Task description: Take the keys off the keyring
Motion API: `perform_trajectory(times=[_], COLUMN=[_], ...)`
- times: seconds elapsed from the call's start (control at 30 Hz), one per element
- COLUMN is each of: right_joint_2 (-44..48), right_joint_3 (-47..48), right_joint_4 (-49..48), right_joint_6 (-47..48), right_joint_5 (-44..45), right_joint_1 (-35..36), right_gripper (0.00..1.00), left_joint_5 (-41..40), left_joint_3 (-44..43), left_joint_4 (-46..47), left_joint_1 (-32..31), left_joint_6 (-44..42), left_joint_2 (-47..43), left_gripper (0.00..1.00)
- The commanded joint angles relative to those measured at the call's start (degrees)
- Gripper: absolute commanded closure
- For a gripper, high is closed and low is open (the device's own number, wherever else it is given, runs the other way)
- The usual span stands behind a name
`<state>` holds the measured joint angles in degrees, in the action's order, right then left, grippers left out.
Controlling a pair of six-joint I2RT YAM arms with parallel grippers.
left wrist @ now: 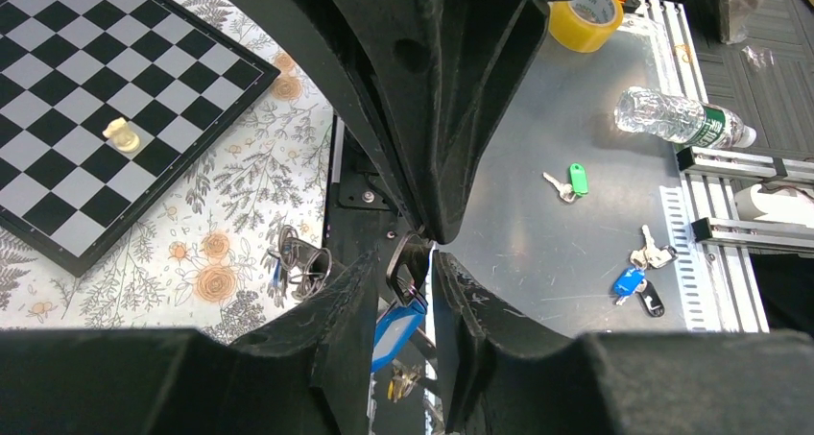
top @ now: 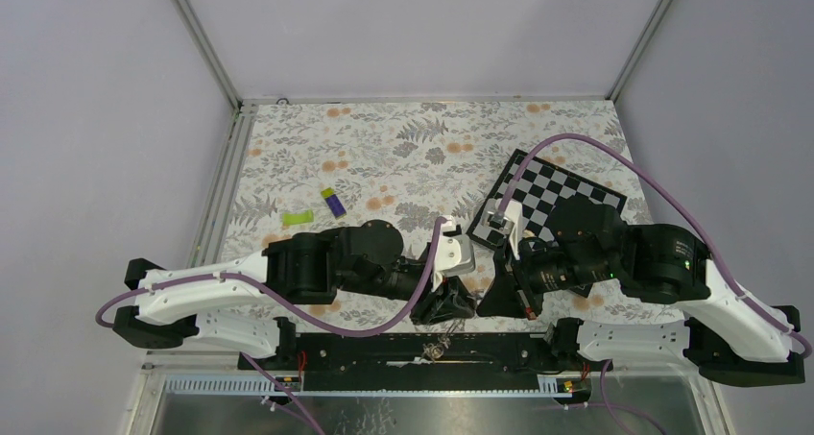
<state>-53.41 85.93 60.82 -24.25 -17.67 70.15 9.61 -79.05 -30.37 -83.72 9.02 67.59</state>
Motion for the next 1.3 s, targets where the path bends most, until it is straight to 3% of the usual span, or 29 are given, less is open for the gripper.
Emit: perform_trajectory(times=[0.0, 0.23, 0.47, 0.6, 0.87, 1.1, 1.27], right_joint_2=[0.5, 1.0, 0.9, 1.1, 3.1, 6.1, 9.2], right_joint_3=[0.2, -0.5, -0.8, -0.8, -1.5, -2.6, -4.8], right_joint_4=[-3.8, -4.1, -4.2, -4.1, -5.8, -9.9, -13.5], right_joint_6=[0.0, -0.2, -0.2, -0.1, 0.4, 1.6, 2.2], right_joint_5=[-1.9, -2.1, -2.4, -2.1, 0.9, 5.6, 7.9], right_joint_1=[0.3, 0.3, 0.3, 0.3, 0.3, 0.3, 0.3], right_gripper=[0.96, 0.96, 0.96, 0.96, 0.91, 0.62, 0.54], left_joint_5=[-1.0, -1.6, -1.5, -1.2, 0.4, -1.1, -5.1], left_joint_3=[-1.0, -1.1, -1.1, -1.2, -1.0, -0.4, 1.4], left_joint_4=[2.9, 2.9, 3.1, 3.2, 3.2, 3.6, 5.5], left_joint_1=[0.1, 0.1, 0.0, 0.1, 0.0, 0.1, 0.1], left_joint_6=[-0.2, -0.2, 0.0, 0.0, -0.2, -0.2, -0.1], left_joint_2=[-0.9, -1.1, -0.9, -0.6, -0.6, -1.5, -3.5], left_gripper=[0.68, 0.71, 0.84, 1.0, 1.0, 1.0, 1.0])
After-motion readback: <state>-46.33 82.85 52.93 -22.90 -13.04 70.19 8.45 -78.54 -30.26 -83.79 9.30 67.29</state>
